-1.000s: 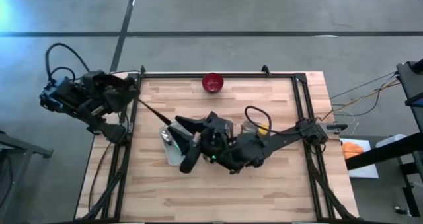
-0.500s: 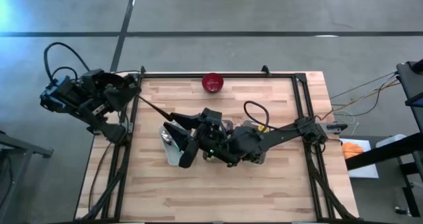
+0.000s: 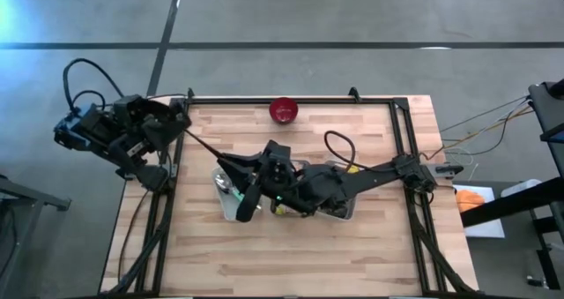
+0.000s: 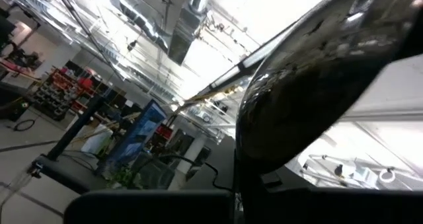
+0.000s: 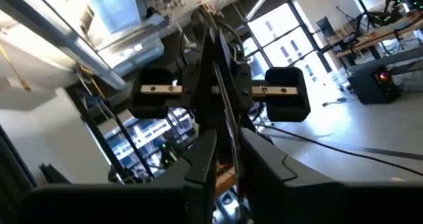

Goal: Pick & Place Food Item
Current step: Put the black spoon into the left gray bin

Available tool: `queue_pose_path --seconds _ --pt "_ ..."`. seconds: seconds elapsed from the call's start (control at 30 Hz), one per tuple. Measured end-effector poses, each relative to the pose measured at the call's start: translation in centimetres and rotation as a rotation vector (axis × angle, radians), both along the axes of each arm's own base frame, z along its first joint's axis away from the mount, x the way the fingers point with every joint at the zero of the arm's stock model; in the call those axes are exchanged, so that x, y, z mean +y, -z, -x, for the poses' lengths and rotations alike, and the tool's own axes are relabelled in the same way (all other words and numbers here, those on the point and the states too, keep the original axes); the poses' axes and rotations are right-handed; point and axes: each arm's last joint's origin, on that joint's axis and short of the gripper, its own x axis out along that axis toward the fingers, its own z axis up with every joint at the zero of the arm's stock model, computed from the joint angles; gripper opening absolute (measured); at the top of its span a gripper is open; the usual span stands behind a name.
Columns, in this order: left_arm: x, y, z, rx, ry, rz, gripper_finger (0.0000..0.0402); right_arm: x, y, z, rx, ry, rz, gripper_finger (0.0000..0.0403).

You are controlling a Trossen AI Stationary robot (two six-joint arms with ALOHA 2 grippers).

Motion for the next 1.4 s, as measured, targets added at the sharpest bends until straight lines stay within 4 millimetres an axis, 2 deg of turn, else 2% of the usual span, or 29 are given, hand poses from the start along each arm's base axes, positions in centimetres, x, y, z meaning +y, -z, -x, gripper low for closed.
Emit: queue_pose_path --seconds 0.2,0.5,0.6,0.83,0.93,1.03,1.4 --pt "-0.1 0.2 -0.1 0.016 0.026 0.000 0.0000 -0.2 0.3 0.1 0.101 -0.031 0.050 0.0054" --pt "-0.2 0.5 -0.3 0.056 0.048 0.010 0.0000 -0.6 -0.6 0.8 0.113 -0.060 0.111 0.0057" --pt "-0.3 0.6 -0.5 0.062 0.053 0.012 0.0000 -0.9 -0.5 0.5 0.121 -0.106 0.133 0.0083" --pt "-0.4 1.1 -0.7 0.113 0.064 0.012 0.0000 -1.6 0.2 0.2 0.190 -0.136 0.119 0.0190" --pt "-0.4 1.3 -0.8 0.130 0.072 0.015 0.0000 -1.7 0.3 0.1 0.193 -0.133 0.119 0.0204" --pt "-0.4 1.5 -0.9 0.155 0.074 0.012 0.0000 -1.8 0.3 0.1 0.196 -0.131 0.120 0.0192" --pt "-0.6 1.7 -1.2 0.173 0.076 0.011 0.0000 -2.1 0.5 0.0 0.215 -0.127 0.129 0.0076"
